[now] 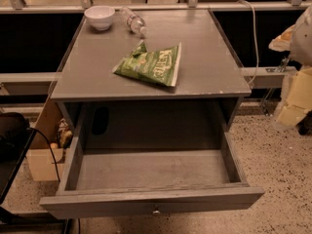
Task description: Place green jalapeno chip bag into top drawer
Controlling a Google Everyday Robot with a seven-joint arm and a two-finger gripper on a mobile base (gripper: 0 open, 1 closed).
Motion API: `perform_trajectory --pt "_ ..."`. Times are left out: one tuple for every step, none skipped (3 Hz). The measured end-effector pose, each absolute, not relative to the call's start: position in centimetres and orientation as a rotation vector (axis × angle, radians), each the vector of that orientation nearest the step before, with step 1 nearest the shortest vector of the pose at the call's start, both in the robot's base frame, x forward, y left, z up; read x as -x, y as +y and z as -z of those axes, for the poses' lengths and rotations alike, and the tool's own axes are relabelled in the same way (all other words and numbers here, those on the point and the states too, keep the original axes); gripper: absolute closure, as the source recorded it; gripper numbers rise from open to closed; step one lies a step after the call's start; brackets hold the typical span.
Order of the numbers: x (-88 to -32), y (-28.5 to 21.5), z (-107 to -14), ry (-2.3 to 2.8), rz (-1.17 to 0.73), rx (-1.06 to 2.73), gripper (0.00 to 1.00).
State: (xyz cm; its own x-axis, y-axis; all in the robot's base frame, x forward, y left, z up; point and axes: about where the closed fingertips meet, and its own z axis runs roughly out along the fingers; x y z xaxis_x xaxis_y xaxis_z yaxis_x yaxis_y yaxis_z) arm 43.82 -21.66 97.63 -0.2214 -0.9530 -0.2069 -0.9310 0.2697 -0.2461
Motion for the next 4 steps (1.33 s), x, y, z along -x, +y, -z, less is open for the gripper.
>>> perform_trajectory --pt "-43.8 -21.7 -97.6 2.231 0.099 1.724 0.0" --pt "-45.6 -21.3 -97.0 2.231 0.116 1.691 0.0" --pt "-47.8 -20.9 -96.4 2.227 0.132 1.674 0.0" --pt "-51.4 -19.8 -96.4 2.196 0.161 1.651 0.0"
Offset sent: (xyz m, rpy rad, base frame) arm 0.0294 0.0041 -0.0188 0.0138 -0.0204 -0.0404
